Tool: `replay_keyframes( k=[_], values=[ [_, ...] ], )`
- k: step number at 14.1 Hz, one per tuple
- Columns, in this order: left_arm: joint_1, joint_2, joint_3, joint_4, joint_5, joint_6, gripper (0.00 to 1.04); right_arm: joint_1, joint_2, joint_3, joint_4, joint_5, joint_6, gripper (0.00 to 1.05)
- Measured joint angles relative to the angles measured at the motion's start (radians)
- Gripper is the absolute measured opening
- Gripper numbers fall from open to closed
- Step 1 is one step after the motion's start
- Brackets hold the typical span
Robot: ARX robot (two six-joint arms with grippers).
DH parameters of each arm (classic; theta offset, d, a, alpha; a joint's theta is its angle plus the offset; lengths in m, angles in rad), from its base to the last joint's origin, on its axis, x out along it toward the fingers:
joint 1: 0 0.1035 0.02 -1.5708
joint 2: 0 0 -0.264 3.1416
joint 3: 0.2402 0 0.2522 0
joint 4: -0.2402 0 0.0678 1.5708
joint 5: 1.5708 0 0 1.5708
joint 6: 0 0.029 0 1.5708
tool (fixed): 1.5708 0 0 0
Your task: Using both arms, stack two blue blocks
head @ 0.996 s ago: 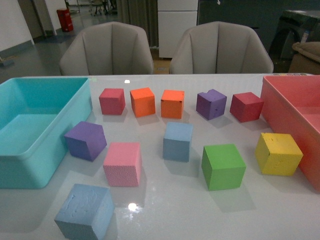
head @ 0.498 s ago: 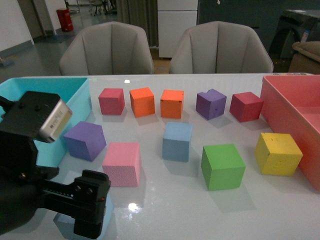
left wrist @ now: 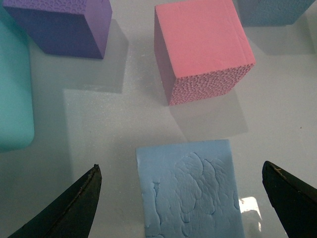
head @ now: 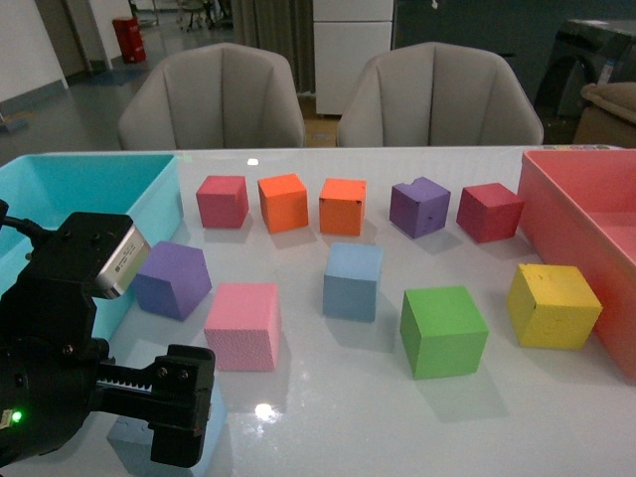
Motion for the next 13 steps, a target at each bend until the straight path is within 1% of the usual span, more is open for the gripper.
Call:
replay_keyframes(
  k=[3,8,13],
  values=[
    [0.021,0.024,0.002,0.002,0.024,-0.024,0.98,0.000,0.000,0.000,0.000,0.000,0.000,0.98],
    [0.004,0.059,0.006,0.028,0.016,-0.024,0.98,0.000,0.000,0.000,0.000,0.000,0.000,0.98],
    [-0.016,0.146,0.013,0.082,-0.023,-0.016,0.98,0.000,0.000,0.000,0.000,0.000,0.000,0.98]
  ],
)
